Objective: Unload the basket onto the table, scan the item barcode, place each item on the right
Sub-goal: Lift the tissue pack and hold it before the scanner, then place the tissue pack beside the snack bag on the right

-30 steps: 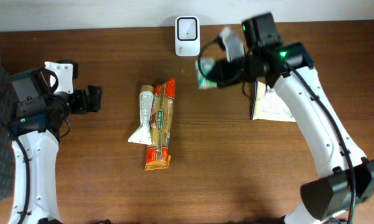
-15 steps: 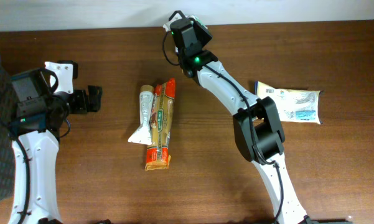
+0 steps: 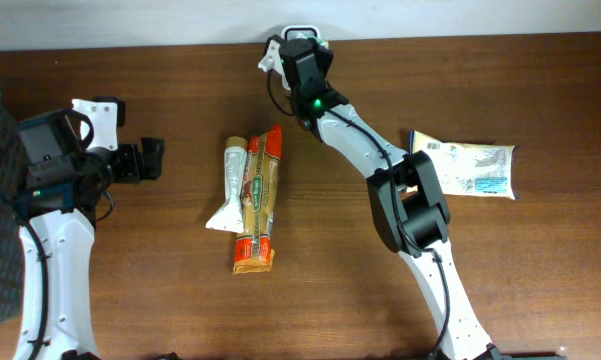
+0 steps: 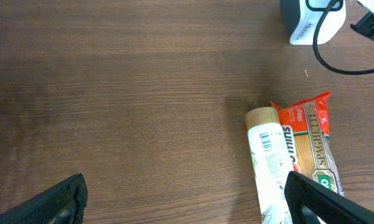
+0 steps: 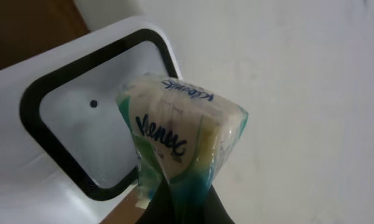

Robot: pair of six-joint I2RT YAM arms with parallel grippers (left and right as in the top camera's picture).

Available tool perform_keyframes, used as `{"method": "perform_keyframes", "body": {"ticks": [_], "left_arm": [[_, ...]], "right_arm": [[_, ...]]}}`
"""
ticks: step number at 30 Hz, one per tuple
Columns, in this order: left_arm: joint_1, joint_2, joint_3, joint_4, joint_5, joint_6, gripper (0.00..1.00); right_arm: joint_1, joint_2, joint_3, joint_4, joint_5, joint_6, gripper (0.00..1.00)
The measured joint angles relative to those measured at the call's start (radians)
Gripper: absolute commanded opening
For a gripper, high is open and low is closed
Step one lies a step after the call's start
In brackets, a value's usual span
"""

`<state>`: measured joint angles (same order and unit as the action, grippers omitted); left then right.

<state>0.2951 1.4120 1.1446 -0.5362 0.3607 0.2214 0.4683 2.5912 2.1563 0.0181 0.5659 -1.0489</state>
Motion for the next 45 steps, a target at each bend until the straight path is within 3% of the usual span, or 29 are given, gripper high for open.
{"method": "perform_keyframes", "body": {"ticks": [6,13,19,23,27,31,35,39,42,45], "left_arm": [[0.000,0.000,0.000,0.000,0.000,0.000,0.99],[0.000,0.000,0.000,0.000,0.000,0.000,0.99],[0.000,0.000,0.000,0.000,0.000,0.000,0.99],[0.000,0.000,0.000,-0.001,0.000,0.000,0.99],[0.000,0.000,0.000,0.000,0.001,0.000,0.99],[0.000,0.000,0.000,0.001,0.002,0.000,0.99],[0.000,0.000,0.000,-0.001,0.002,0.000,0.99],[0.000,0.000,0.000,0.000,0.002,0.000,0.99],[0.000,0.000,0.000,0.002,0.002,0.000,0.99],[0.000,0.000,0.000,0.001,0.003,0.000,0.99]], "right_arm": [[0.000,0.000,0.000,0.035,-0.008,-0.025,0.13],[-0.017,0.000,0.000,0.073,-0.100,-0.027,0.11],[-0.025,0.002,0.000,0.131,-0.069,-0.027,0.10],[-0.022,-0.012,0.002,0.003,-0.032,-0.012,0.07],[-0.021,-0.175,0.001,-0.399,-0.032,0.227,0.04],[-0.022,-0.452,0.017,-0.931,-0.069,0.766,0.04],[-0.054,-0.499,0.008,-1.318,-0.195,1.125,0.04],[-0.129,-0.447,-0.219,-1.354,-0.342,1.294,0.04],[-0.188,-0.438,-0.426,-1.281,-0.389,1.342,0.04],[-0.255,-0.436,-0.521,-1.227,-0.399,1.358,0.04]]}}
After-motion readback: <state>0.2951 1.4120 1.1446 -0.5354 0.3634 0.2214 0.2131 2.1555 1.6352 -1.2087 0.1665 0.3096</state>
